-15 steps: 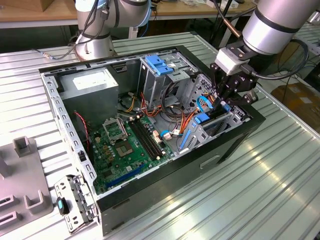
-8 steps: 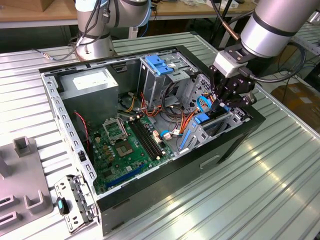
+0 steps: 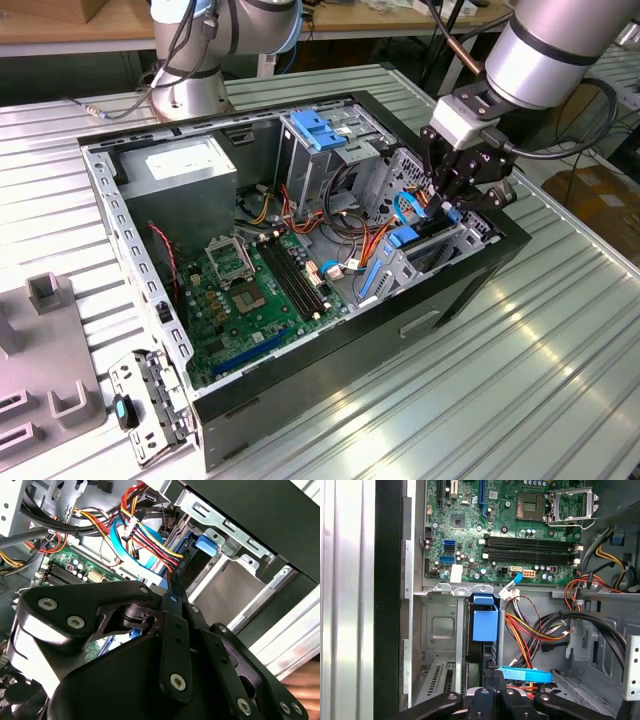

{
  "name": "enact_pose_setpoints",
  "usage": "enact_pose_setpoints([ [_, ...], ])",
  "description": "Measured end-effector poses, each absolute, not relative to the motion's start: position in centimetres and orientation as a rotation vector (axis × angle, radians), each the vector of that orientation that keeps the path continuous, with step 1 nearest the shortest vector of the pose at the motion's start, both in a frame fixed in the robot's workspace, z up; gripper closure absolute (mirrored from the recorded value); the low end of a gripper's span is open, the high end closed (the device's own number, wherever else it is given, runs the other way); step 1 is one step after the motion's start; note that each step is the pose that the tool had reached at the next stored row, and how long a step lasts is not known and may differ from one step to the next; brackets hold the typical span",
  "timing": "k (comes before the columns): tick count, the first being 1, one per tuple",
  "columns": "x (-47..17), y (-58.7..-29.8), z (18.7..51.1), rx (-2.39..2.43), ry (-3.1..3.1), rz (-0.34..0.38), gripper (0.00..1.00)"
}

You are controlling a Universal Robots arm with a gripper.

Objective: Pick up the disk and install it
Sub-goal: 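Insert the second disk wire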

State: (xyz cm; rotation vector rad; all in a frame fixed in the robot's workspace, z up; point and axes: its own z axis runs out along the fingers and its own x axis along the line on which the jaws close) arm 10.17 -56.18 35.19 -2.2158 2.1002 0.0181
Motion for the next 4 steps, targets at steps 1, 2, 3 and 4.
enact_pose_setpoints([
  [1, 10.16, -56.19, 35.19, -2.216, 2.1, 0.018, 0.89],
  [2, 10.16, -56.19, 35.19, -2.216, 2.1, 0.018, 0.89],
  [3, 10.16, -56.18, 35.2, -2.216, 2.1, 0.018, 0.89],
  [4, 10.16, -56.19, 35.2, -2.216, 2.1, 0.018, 0.89],
])
